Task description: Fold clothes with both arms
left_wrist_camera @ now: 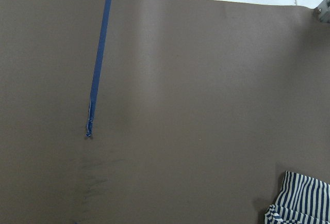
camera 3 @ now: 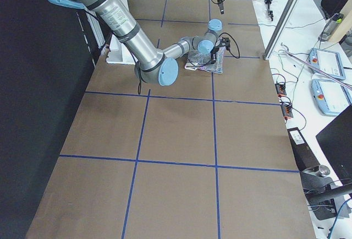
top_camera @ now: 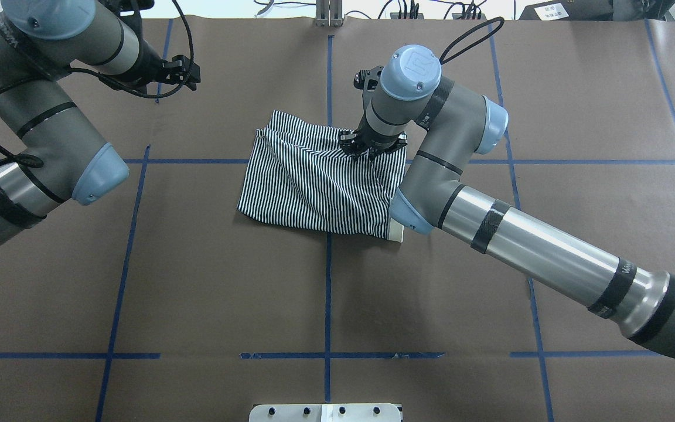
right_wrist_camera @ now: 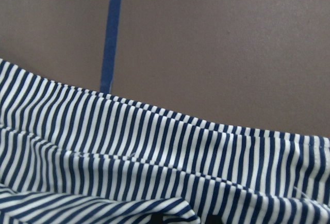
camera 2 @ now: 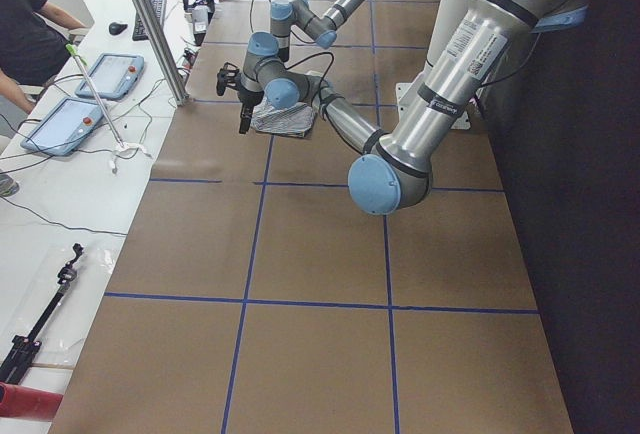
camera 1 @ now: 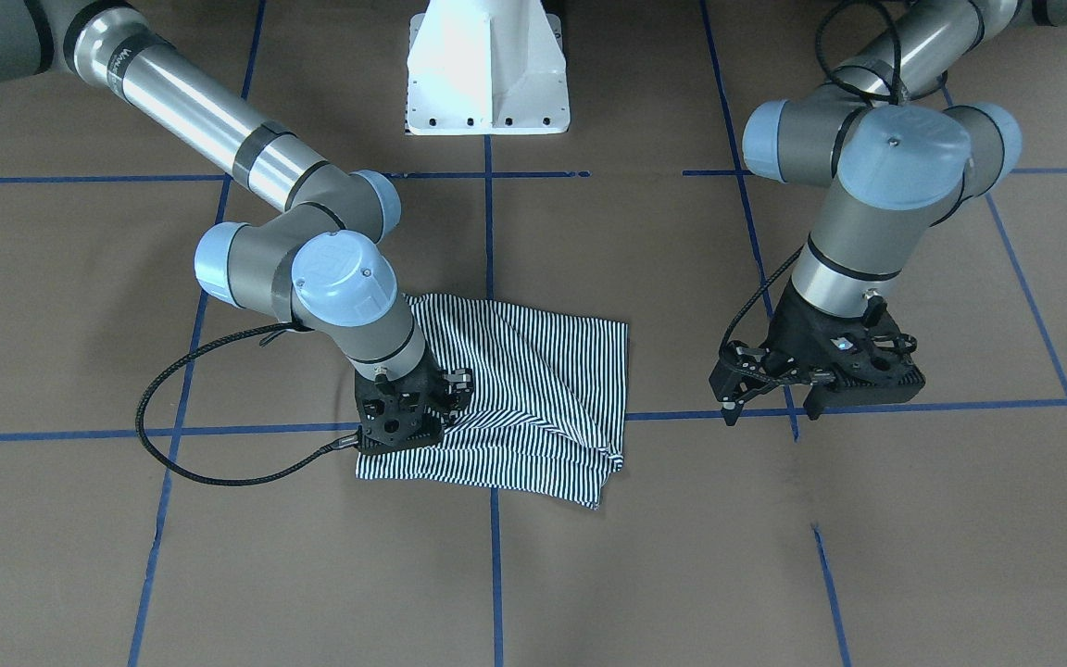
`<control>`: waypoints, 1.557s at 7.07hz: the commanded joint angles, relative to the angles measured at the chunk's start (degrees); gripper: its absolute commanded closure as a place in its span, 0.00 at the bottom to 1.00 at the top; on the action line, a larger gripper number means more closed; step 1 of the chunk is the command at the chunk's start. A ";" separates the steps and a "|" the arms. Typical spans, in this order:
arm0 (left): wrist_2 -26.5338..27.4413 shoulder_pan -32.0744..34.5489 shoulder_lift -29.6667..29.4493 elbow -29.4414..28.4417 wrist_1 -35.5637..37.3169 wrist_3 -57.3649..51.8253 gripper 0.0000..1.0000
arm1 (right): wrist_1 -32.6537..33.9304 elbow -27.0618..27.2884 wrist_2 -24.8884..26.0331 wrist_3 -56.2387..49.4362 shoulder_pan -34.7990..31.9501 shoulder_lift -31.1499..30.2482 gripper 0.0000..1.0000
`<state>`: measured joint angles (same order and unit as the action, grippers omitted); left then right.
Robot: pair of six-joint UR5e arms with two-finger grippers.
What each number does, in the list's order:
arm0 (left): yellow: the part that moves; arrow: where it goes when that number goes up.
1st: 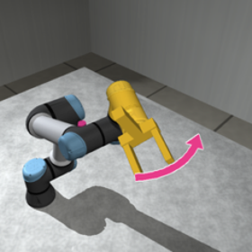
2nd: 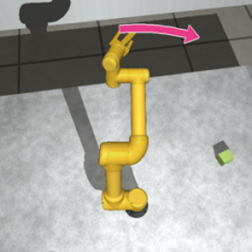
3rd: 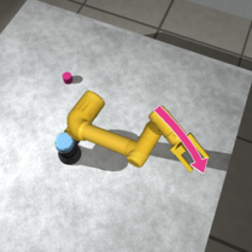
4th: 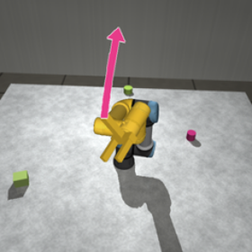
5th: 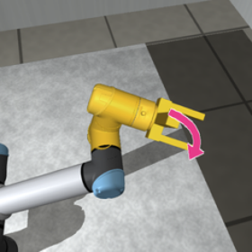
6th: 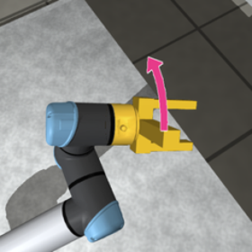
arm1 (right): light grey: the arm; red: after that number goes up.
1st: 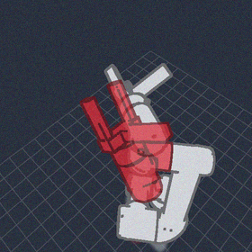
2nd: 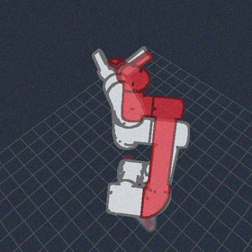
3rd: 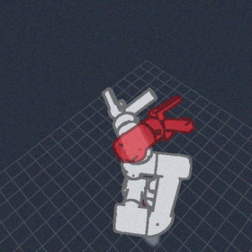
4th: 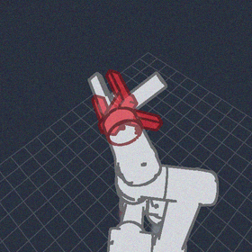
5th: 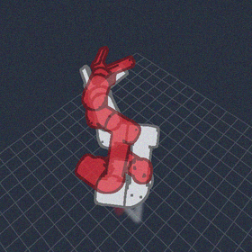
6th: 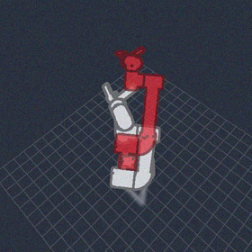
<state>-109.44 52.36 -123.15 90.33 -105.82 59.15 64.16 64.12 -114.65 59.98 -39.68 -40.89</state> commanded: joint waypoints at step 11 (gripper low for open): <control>-3.11 3.42 0.01 0.55 0.08 -2.87 0.00 | 8.30 3.70 -5.80 -8.54 -10.55 -2.08 0.00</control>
<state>-110.35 53.47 -123.21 90.44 -105.87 58.32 67.74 65.34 -116.45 53.27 -46.49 -41.73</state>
